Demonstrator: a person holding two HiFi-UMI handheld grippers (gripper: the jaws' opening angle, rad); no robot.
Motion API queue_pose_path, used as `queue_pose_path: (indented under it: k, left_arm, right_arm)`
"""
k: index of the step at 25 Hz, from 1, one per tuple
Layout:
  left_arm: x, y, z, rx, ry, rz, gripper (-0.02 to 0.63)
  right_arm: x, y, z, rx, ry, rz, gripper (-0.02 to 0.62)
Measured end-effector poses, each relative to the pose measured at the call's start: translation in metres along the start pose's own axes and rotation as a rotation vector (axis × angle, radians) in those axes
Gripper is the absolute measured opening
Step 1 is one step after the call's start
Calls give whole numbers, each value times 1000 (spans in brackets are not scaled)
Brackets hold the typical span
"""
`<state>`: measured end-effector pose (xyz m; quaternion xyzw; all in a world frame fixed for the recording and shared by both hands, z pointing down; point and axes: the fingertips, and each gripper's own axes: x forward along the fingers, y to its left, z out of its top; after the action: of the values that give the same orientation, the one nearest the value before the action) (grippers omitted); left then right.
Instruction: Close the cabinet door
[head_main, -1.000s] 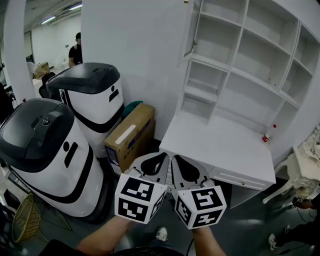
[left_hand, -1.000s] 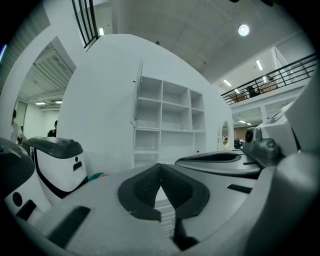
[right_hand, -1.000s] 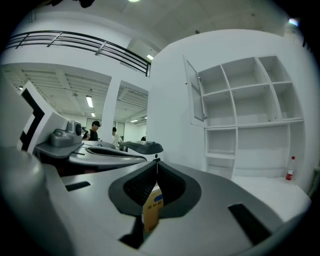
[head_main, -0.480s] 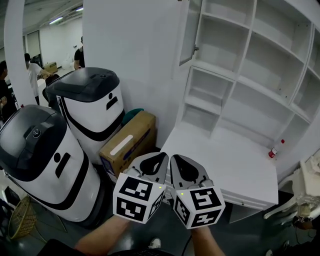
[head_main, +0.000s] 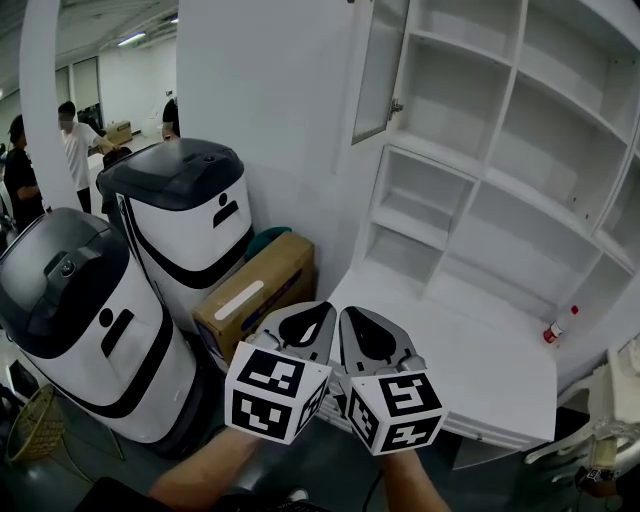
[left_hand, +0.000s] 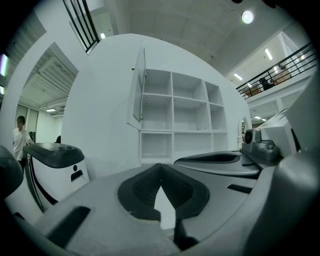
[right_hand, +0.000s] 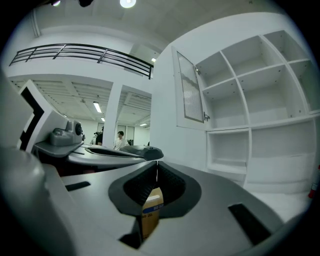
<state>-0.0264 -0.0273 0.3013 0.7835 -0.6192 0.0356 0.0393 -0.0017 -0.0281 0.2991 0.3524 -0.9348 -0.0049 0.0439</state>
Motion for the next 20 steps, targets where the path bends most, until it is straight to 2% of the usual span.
queue_pose_path:
  k: [10,20]
  left_arm:
    - [34,14,9,-8,-5,19,12]
    - [70,57,26,-6,-29,4,12]
  right_arm:
    - [26,-21,10,-7,-18,26,20]
    - [80,-33,33,-32,-59,21,21]
